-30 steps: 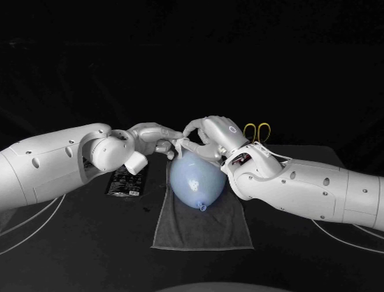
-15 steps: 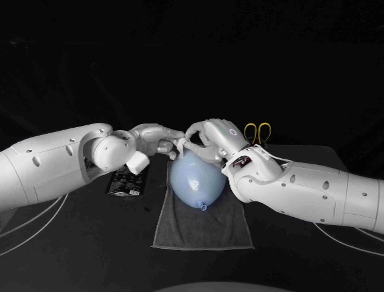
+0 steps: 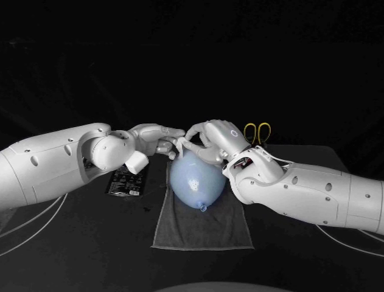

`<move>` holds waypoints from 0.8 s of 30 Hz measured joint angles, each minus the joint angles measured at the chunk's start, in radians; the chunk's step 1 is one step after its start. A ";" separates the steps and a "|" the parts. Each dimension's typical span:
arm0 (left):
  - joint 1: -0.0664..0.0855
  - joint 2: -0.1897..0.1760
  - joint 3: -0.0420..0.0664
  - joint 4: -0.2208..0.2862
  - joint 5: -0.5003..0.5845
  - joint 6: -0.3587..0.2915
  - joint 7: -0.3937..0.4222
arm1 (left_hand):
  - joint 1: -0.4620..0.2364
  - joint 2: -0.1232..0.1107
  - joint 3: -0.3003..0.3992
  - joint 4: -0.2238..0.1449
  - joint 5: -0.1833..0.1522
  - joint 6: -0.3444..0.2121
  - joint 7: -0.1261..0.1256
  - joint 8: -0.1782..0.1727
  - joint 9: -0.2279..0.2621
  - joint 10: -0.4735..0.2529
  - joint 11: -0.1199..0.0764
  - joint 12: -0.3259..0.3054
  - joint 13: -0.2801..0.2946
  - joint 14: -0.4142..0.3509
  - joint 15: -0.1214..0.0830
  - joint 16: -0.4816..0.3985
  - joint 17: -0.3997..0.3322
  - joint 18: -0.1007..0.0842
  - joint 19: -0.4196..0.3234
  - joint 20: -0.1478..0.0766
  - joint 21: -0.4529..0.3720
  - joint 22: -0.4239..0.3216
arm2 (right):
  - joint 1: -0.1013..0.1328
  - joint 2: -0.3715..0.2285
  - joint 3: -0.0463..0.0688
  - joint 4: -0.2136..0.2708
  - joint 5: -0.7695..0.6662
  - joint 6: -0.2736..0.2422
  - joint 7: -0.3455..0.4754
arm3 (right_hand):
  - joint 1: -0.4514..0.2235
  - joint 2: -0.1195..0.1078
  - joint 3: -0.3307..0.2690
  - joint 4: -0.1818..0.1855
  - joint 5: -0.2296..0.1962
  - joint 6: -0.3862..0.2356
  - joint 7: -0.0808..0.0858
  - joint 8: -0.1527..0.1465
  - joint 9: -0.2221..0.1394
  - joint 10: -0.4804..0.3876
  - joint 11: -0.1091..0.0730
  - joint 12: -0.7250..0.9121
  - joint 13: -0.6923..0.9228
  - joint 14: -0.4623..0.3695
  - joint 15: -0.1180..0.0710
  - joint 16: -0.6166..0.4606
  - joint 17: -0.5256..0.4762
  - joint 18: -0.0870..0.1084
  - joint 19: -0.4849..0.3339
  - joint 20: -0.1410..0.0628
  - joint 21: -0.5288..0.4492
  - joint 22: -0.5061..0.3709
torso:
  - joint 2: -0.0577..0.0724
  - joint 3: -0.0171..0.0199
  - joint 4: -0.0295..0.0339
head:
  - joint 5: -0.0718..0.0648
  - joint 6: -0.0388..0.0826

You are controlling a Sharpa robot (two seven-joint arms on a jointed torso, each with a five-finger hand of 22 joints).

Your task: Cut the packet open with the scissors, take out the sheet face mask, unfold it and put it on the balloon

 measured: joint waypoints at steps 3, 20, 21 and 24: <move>0.000 -0.001 0.000 -0.001 -0.007 0.001 0.000 | 0.028 -0.039 -0.064 -0.013 0.000 0.016 0.002 -0.032 -0.021 -0.010 -0.001 0.000 0.000 -0.011 -0.002 0.000 -0.014 0.000 0.000 0.000 -0.016 -0.011 | 0.000 -0.004 0.000 0.004 0.004 0.000 0.002 | 0.000 0.000 0.000 0.000 0.000 0.000 0.000 0.000 0.000 0.000 0.000 0.000 0.000 0.000 0.000 0.000 0.000 0.000 0.000 0.000 0.000 0.000 | 0.000 -0.0001 0.0000 | 0.000 0.000; 0.000 -0.004 0.000 -0.004 -0.069 0.010 0.002 | 0.196 0.021 -0.084 -0.061 -0.001 0.088 -0.005 -0.113 -0.094 -0.008 -0.003 -0.007 -0.021 -0.025 -0.003 -0.005 -0.028 0.005 0.013 0.002 -0.035 -0.027 | -0.001 -0.012 0.000 0.009 0.024 0.002 0.011 | 0.000 0.000 0.000 0.000 0.000 0.000 0.000 0.000 0.000 -0.002 -0.001 -0.002 0.000 0.000 0.001 -0.001 0.001 0.000 0.000 0.000 0.000 0.000 | 0.000 -0.0004 -0.0002 | 0.000 -0.003; 0.000 -0.004 0.000 -0.005 -0.072 0.011 0.003 | 0.206 0.032 -0.073 -0.065 -0.002 0.093 -0.002 -0.120 -0.102 -0.006 -0.005 -0.013 -0.026 -0.021 -0.006 -0.005 -0.025 0.005 0.014 0.001 -0.032 -0.026 | -0.001 -0.012 0.000 0.009 0.025 0.002 0.011 | 0.000 0.000 0.000 0.000 0.000 0.000 0.000 0.000 0.000 -0.002 -0.002 -0.002 0.000 -0.001 0.001 -0.001 0.001 0.000 0.000 0.000 0.000 0.000 | 0.000 -0.0004 -0.0002 | 0.000 -0.003; 0.000 -0.004 0.000 -0.007 -0.078 0.011 0.005 | 0.222 0.047 -0.053 -0.067 -0.005 0.096 0.001 -0.128 -0.108 0.005 -0.008 -0.024 -0.035 -0.016 -0.011 -0.005 -0.012 0.005 0.016 -0.002 -0.021 -0.019 | -0.001 -0.013 0.000 0.010 0.026 0.002 0.011 | 0.000 0.000 0.000 0.000 0.000 0.000 0.000 0.000 0.000 -0.002 -0.002 -0.004 0.000 -0.001 0.001 -0.004 0.001 0.000 0.000 0.000 0.000 0.000 | 0.000 -0.0004 -0.0002 | 0.000 -0.004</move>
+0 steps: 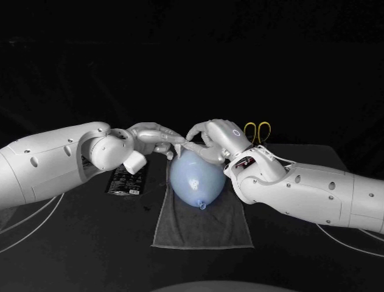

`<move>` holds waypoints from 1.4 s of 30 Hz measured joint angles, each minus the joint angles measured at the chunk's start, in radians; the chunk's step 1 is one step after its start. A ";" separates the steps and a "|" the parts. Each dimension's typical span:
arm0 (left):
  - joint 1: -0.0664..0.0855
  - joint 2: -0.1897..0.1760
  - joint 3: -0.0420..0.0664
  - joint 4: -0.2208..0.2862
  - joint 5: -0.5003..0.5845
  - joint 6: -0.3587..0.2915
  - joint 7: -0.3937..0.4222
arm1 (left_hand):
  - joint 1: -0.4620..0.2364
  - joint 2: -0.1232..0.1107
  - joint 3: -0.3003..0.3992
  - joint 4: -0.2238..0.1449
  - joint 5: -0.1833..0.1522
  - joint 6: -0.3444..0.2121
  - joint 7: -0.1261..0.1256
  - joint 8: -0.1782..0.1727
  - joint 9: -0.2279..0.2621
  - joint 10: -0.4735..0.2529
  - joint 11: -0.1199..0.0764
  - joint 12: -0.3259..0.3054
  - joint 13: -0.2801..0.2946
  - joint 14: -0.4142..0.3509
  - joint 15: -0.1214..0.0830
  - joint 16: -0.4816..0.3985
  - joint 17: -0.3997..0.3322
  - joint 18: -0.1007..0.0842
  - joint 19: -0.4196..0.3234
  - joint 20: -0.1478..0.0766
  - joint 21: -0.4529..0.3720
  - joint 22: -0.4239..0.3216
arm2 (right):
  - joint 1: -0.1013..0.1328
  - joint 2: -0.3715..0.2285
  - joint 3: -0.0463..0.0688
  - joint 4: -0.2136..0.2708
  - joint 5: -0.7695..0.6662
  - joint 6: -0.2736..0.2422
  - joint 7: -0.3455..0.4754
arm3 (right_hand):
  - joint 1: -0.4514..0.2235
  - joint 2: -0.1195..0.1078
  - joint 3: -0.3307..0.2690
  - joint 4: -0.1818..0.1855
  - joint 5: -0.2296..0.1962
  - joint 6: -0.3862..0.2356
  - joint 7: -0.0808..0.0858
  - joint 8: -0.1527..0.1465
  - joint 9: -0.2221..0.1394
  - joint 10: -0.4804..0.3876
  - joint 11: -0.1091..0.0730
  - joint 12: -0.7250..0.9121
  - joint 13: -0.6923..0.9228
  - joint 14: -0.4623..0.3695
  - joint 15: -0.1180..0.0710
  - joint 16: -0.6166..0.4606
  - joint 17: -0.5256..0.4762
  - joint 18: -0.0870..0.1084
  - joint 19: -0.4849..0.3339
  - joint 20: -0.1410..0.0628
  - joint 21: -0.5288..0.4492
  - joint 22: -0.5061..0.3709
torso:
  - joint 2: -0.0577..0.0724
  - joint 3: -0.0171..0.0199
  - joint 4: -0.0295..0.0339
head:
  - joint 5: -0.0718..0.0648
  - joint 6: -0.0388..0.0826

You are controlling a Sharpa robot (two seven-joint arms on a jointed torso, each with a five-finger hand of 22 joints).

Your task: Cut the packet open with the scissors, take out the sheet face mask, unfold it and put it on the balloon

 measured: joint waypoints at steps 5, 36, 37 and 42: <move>0.000 0.000 0.000 -0.002 -0.007 -0.001 0.006 | 0.006 0.015 0.016 0.008 -0.004 -0.006 0.005 -0.006 -0.001 0.012 0.005 -0.012 -0.012 0.004 0.004 -0.004 0.001 0.000 0.004 -0.004 0.005 0.006 | 0.000 -0.001 0.000 0.001 0.001 0.001 0.000 | 0.000 0.000 0.000 0.000 0.000 0.000 0.000 0.000 0.000 0.000 0.000 0.000 0.000 0.000 0.000 0.004 -0.001 0.000 0.000 0.000 0.000 0.000 | 0.000 0.0000 -0.0002 | 0.000 0.000; 0.000 0.002 0.000 -0.003 0.001 0.042 0.009 | -0.073 0.088 0.001 0.134 -0.001 0.029 -0.026 -0.015 -0.029 0.067 -0.025 -0.017 -0.030 0.053 -0.017 -0.008 0.054 -0.003 0.003 -0.004 0.000 -0.003 | 0.001 -0.066 0.006 0.093 0.036 -0.045 0.060 | -0.020 -0.020 -0.023 0.022 0.000 -0.013 0.013 -0.010 -0.009 0.003 0.004 -0.011 0.000 0.000 0.000 0.004 0.000 0.000 -0.002 0.002 -0.014 0.000 | -0.001 0.0003 -0.0007 | 0.002 0.000; 0.000 0.002 0.000 -0.003 0.001 0.043 0.009 | -0.073 0.088 0.001 0.134 -0.001 0.031 -0.028 -0.015 -0.033 0.069 -0.026 -0.017 -0.030 0.054 -0.018 -0.010 0.056 -0.003 0.004 -0.004 0.000 -0.003 | 0.001 -0.064 0.006 0.091 0.035 -0.045 0.058 | -0.025 -0.025 -0.027 0.027 0.000 -0.014 0.013 -0.010 -0.010 0.004 0.004 -0.014 0.000 0.000 0.000 0.004 0.000 0.000 -0.002 0.002 -0.018 0.000 | -0.001 0.0003 -0.0007 | 0.002 0.001; 0.000 0.004 0.000 -0.001 0.004 0.047 0.007 | -0.073 0.088 0.001 0.134 -0.001 0.042 -0.030 -0.015 -0.038 0.078 -0.028 -0.017 -0.031 0.073 -0.022 -0.010 0.078 -0.003 0.007 -0.007 0.000 -0.003 | 0.001 -0.046 0.007 0.072 0.030 -0.038 0.046 | -0.025 -0.025 -0.032 0.032 0.000 -0.023 0.015 -0.016 -0.012 0.003 0.004 -0.021 0.000 0.000 0.000 0.004 -0.001 0.000 -0.002 0.002 -0.025 0.000 | -0.001 0.0003 -0.0002 | -0.001 0.002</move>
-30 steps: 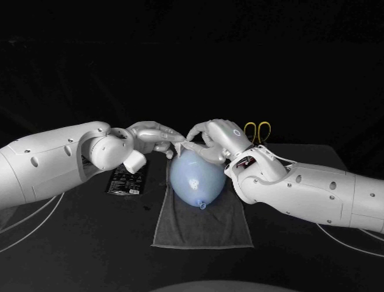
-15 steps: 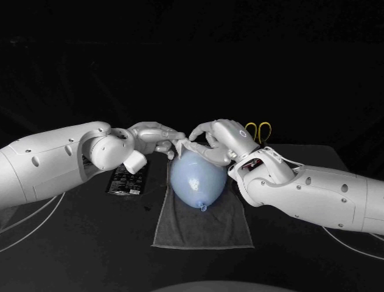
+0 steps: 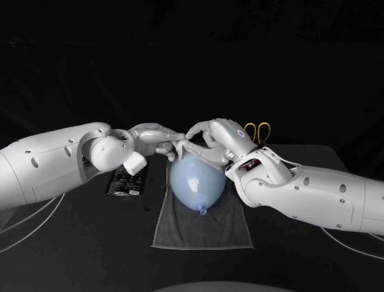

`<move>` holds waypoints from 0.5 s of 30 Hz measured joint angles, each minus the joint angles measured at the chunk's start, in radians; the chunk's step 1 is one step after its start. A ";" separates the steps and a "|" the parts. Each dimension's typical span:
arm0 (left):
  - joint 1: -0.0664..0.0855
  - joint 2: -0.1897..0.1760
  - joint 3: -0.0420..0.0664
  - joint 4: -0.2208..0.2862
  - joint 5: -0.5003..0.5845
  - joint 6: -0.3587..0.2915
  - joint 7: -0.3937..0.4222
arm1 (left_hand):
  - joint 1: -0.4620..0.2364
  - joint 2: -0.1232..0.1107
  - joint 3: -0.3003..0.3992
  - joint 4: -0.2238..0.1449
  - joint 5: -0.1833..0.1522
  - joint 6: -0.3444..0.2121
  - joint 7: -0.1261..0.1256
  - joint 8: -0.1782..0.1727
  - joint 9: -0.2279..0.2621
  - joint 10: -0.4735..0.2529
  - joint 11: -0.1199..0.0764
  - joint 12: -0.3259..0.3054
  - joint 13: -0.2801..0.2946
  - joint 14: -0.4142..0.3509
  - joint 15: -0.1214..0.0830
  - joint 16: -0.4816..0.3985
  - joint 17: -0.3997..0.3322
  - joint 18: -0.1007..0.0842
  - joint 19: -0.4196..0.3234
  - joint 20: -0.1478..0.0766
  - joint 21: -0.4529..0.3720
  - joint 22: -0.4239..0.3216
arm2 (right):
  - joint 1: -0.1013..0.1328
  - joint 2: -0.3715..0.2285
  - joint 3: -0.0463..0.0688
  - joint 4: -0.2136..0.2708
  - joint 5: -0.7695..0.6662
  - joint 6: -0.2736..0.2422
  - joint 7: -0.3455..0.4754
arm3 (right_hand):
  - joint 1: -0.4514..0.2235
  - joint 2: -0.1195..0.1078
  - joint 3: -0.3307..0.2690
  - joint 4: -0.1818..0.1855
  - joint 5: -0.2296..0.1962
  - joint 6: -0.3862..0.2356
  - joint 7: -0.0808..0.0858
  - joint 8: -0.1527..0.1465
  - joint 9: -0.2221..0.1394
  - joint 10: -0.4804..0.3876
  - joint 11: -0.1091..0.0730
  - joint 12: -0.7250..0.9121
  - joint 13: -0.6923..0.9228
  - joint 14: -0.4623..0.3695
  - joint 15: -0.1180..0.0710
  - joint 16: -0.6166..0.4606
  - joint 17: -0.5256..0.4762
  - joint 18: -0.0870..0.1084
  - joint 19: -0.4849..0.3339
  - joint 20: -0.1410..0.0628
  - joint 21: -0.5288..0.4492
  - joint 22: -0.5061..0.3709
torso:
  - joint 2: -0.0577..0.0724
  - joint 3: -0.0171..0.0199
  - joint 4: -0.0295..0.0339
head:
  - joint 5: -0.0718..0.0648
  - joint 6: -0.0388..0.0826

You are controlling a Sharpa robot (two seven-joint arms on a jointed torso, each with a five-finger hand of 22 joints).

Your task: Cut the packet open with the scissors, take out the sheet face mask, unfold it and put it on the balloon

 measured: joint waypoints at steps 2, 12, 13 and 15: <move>0.000 0.001 0.000 0.001 0.003 0.000 0.000 | 0.000 0.000 0.000 0.000 0.000 0.004 0.000 0.000 -0.002 0.004 -0.003 0.000 0.000 0.007 -0.003 0.000 0.012 0.000 0.000 0.000 0.000 0.000 | 0.000 0.008 0.000 -0.008 -0.004 0.004 -0.007 | 0.000 0.000 -0.001 0.001 0.000 -0.002 0.002 0.000 0.000 0.000 0.000 -0.002 0.000 0.000 0.000 0.000 0.000 0.000 0.000 0.000 0.000 0.000 | 0.000 -0.0001 0.0005 | 0.000 0.000; -0.001 -0.001 -0.001 0.003 0.022 -0.009 -0.003 | -0.003 -0.003 0.006 -0.003 0.000 0.014 0.000 -0.001 -0.004 0.011 -0.004 0.000 -0.002 0.021 -0.007 -0.001 0.033 -0.001 0.007 0.000 0.000 0.000 | 0.001 0.032 0.002 -0.043 -0.029 0.012 -0.039 | -0.004 -0.004 -0.001 0.001 0.000 -0.002 0.002 0.000 -0.002 0.000 0.000 -0.002 -0.001 -0.001 0.001 -0.001 0.000 0.000 0.000 0.000 0.000 0.000 | 0.001 -0.0011 0.0014 | 0.000 0.000; -0.001 -0.001 -0.001 0.004 0.024 -0.010 -0.003 | -0.003 -0.003 0.006 -0.003 0.000 0.014 0.000 -0.001 -0.005 0.011 -0.004 0.000 -0.002 0.021 -0.007 -0.001 0.033 -0.001 0.007 0.000 0.000 0.000 | 0.001 0.033 0.002 -0.044 -0.031 0.012 -0.043 | -0.004 -0.004 -0.001 0.001 0.000 -0.002 0.002 0.000 -0.003 0.000 0.000 -0.002 -0.001 -0.001 0.001 -0.001 0.000 0.000 0.000 0.000 0.000 -0.001 | 0.001 -0.0011 0.0014 | 0.001 0.000; -0.001 -0.001 -0.001 0.006 0.028 -0.014 -0.003 | -0.011 0.000 0.007 -0.002 0.000 0.014 0.000 -0.001 -0.005 0.013 -0.005 0.000 -0.003 0.021 -0.007 -0.001 0.033 -0.001 0.011 -0.004 0.000 0.000 | 0.001 0.033 0.001 -0.045 -0.034 0.013 -0.048 | -0.004 -0.004 -0.003 0.003 0.000 -0.002 0.002 0.000 -0.003 0.000 0.000 -0.002 -0.001 -0.001 0.002 -0.001 0.000 0.000 0.000 0.000 0.000 -0.001 | 0.001 -0.0011 0.0012 | 0.001 0.000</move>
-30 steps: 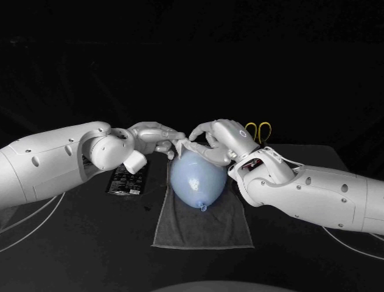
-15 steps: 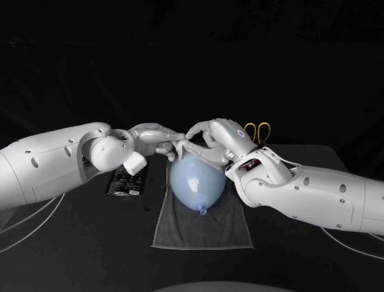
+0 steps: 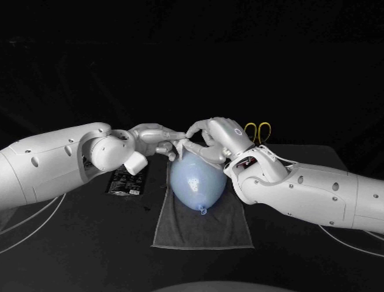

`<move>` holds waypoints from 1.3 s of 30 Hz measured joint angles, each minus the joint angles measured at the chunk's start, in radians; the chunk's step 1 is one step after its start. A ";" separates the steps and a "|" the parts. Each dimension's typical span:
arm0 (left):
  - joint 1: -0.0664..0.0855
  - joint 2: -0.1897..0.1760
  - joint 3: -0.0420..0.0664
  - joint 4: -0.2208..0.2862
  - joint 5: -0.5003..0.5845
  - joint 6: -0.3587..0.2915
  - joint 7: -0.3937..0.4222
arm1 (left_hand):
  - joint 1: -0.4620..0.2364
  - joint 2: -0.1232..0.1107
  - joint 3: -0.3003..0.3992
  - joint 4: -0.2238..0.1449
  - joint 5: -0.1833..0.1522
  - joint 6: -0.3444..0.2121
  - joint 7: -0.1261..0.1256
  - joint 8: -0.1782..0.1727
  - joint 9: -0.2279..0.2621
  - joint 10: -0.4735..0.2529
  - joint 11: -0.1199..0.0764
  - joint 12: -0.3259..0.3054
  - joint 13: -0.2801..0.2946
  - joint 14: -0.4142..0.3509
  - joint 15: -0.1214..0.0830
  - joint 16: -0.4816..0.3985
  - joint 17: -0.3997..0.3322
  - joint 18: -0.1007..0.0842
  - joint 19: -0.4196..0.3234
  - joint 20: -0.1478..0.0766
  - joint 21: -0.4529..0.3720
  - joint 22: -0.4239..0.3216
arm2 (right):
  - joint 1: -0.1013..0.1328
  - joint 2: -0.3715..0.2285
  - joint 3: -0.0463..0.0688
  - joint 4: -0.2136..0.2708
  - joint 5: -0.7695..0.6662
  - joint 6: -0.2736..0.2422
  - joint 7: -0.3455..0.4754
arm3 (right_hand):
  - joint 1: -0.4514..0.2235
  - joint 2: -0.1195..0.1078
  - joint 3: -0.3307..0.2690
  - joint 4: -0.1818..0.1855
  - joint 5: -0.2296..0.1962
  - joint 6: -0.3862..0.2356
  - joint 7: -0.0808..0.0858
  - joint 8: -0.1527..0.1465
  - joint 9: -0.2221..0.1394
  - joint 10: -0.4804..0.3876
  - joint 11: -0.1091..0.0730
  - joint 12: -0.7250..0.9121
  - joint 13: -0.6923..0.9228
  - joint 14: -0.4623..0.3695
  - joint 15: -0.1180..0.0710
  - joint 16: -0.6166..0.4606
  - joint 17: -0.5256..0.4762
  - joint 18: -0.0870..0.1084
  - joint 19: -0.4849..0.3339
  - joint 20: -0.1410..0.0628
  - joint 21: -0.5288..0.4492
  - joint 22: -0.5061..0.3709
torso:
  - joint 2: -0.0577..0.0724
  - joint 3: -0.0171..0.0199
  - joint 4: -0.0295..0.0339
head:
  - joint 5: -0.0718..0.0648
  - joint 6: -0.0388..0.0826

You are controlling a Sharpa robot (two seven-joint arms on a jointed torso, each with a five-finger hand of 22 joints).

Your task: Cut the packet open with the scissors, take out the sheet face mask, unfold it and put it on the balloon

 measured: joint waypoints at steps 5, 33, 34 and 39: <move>0.001 0.001 0.001 0.004 0.011 -0.012 0.002 | -0.001 -0.001 0.001 0.001 0.000 0.001 -0.001 0.000 0.000 0.003 0.000 0.000 0.000 0.000 0.000 0.000 0.000 0.000 0.000 0.000 0.000 0.000 | -0.001 0.000 -0.001 0.001 -0.007 0.003 -0.011 | 0.000 0.000 -0.002 0.002 0.000 0.013 -0.012 0.008 0.005 0.000 0.000 0.005 0.000 0.000 0.000 -0.003 0.001 0.000 -0.002 0.002 0.002 0.000 | 0.000 0.0004 -0.0007 | 0.001 0.000; 0.001 0.006 0.001 0.006 0.036 -0.041 0.001 | 0.002 0.012 0.008 0.000 0.000 0.011 -0.004 0.001 0.006 0.004 0.002 0.000 -0.001 0.007 0.000 0.002 0.004 0.000 0.000 0.000 0.000 0.002 | -0.003 0.001 -0.001 0.001 -0.010 0.000 -0.017 | 0.058 0.098 0.055 0.012 -0.001 0.038 -0.032 0.043 0.015 0.002 -0.017 0.064 0.000 0.004 -0.011 0.000 0.000 0.000 0.009 -0.013 0.038 0.001 | 0.000 0.0011 -0.0007 | 0.000 -0.003; 0.001 0.006 0.001 0.006 0.036 -0.041 0.001 | 0.002 0.012 0.008 0.000 0.000 0.013 -0.006 0.001 0.006 0.004 0.002 0.000 -0.002 0.007 0.000 0.002 0.004 -0.001 0.000 0.000 0.002 0.002 | -0.003 0.001 -0.001 0.001 -0.010 -0.002 -0.016 | 0.058 0.101 0.058 0.013 -0.003 0.037 -0.033 0.047 0.020 0.002 -0.017 0.067 0.000 0.004 -0.011 0.000 0.000 0.000 0.009 -0.013 0.038 0.001 | 0.000 0.0010 -0.0007 | 0.000 -0.003; 0.001 0.007 0.001 0.006 0.035 -0.041 0.000 | 0.002 0.012 0.008 -0.001 0.000 0.013 -0.006 0.001 0.005 0.004 0.002 0.000 -0.002 0.007 0.000 0.002 0.004 -0.001 0.003 -0.004 0.004 0.002 | -0.003 0.000 -0.001 0.002 -0.008 -0.009 -0.007 | 0.060 0.106 0.060 0.012 -0.003 0.036 -0.033 0.051 0.023 0.002 -0.017 0.072 0.000 0.004 -0.011 -0.001 0.000 0.000 0.009 -0.013 0.041 0.000 | 0.000 0.0008 -0.0007 | 0.001 -0.003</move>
